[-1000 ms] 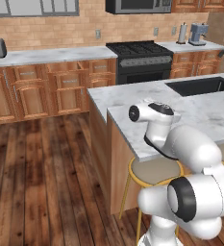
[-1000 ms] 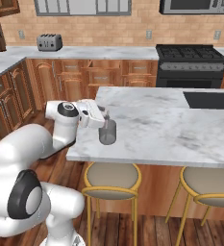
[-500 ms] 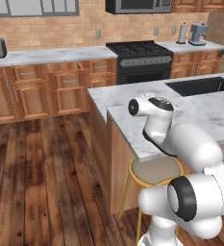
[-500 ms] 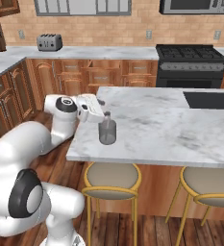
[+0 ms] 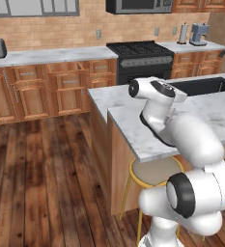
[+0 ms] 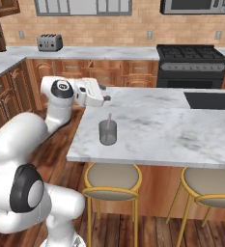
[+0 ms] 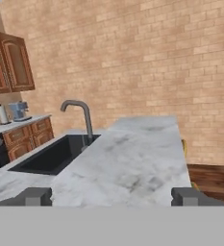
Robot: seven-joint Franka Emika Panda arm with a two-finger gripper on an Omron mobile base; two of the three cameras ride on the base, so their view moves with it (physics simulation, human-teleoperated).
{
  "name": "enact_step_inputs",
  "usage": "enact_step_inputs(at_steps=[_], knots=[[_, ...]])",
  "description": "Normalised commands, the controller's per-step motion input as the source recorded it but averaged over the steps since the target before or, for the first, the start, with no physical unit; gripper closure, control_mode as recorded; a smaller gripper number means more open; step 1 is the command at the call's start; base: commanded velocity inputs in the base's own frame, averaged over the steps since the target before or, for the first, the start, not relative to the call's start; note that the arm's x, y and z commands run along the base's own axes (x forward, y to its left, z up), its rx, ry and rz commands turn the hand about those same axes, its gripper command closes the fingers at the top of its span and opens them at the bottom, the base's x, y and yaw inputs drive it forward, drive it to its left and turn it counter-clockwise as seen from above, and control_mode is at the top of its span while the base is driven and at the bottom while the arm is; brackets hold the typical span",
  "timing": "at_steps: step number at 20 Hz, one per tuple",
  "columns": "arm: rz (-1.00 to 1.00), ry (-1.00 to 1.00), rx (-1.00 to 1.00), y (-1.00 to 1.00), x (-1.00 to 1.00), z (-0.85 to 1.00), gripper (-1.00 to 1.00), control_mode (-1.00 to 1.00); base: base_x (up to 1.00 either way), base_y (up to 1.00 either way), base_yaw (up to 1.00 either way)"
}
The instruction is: Take a straw from the drawer in front and place it inside the glass cup on the dining counter.
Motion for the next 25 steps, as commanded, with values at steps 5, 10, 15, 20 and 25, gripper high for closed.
enact_step_inputs(at_steps=[5, 10, 15, 20, 25], knots=[[-0.01, 0.00, 0.00, 0.00, -0.37, 0.45, -1.00, -1.00, 0.00, 0.00, 0.00], [0.00, 0.01, 0.00, 0.00, -0.61, 0.22, -1.00, -1.00, 0.00, 0.00, 0.00], [0.01, 0.01, 0.00, 0.02, -0.76, 0.10, -1.00, -1.00, 0.00, 0.00, 0.00], [0.05, 0.03, 0.00, 0.02, -0.86, 0.00, -1.00, -1.00, 0.00, 0.00, 0.00], [0.08, 0.06, 0.00, 0.03, -0.91, 0.00, -1.00, -1.00, 0.00, 0.00, 0.00]])
